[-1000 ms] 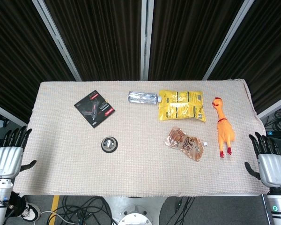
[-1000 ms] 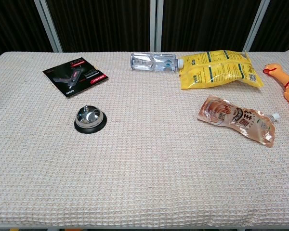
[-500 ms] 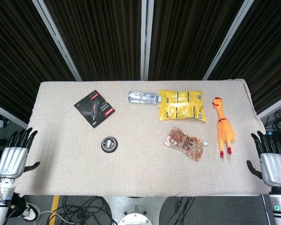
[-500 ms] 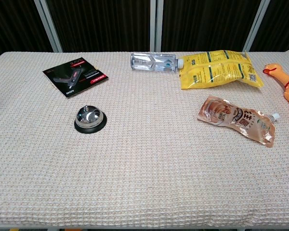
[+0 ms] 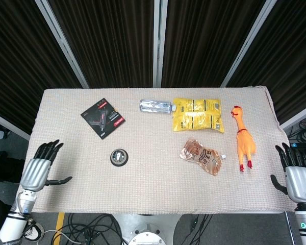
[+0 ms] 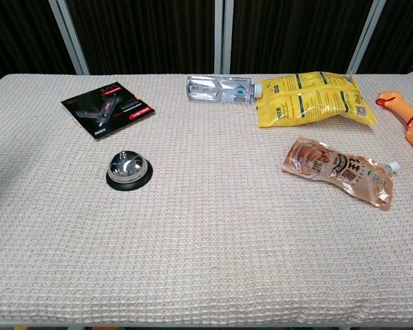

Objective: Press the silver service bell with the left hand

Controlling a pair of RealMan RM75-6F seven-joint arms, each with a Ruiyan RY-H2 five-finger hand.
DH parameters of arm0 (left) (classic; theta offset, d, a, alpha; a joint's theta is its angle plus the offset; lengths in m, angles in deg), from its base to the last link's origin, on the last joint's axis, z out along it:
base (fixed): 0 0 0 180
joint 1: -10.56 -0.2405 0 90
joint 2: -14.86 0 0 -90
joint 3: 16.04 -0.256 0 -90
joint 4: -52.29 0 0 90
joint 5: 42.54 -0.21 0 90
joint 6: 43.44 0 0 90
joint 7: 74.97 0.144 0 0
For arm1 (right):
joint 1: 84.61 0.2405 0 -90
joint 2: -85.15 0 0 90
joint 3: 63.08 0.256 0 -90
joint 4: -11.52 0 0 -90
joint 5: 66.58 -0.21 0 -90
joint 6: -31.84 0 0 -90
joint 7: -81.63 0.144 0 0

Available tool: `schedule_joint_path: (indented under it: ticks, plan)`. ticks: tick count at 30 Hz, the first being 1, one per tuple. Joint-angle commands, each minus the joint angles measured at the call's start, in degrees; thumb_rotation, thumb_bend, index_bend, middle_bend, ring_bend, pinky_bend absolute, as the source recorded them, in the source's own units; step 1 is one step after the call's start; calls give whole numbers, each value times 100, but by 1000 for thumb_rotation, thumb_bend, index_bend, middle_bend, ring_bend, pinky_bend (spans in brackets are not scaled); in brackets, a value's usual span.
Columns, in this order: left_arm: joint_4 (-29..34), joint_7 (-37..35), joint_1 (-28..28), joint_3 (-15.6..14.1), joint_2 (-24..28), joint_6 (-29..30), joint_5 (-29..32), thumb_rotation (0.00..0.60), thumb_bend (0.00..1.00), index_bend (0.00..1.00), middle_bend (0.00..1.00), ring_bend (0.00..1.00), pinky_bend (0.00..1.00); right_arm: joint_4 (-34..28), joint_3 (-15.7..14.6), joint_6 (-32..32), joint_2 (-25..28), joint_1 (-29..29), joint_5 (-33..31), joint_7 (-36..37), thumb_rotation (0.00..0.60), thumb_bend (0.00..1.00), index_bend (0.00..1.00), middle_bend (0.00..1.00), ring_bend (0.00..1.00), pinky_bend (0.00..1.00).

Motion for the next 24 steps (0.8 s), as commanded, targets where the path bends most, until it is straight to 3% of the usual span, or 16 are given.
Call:
schedule_joint_path:
  ticks: [1, 8, 24]
  plan:
    - [-233, -179, 151, -20, -271, -47, -192, 260, 0, 42, 0, 0, 0, 30, -8, 23, -6, -1, -17, 30, 600, 242, 0, 0, 0, 0]
    - [-524, 50, 406, 20, -769, -254, -229, 211, 0, 33, 0, 0, 0, 97, -12, 55, 6, -3, -43, 104, 600, 242, 0, 0, 0, 0]
    - [-1702, -144, 894, -160, -2138, -685, -422, 197, 0, 17, 0, 0, 0, 219, 2, 94, 101, -28, -85, 433, 600, 237, 0, 0, 0, 0]
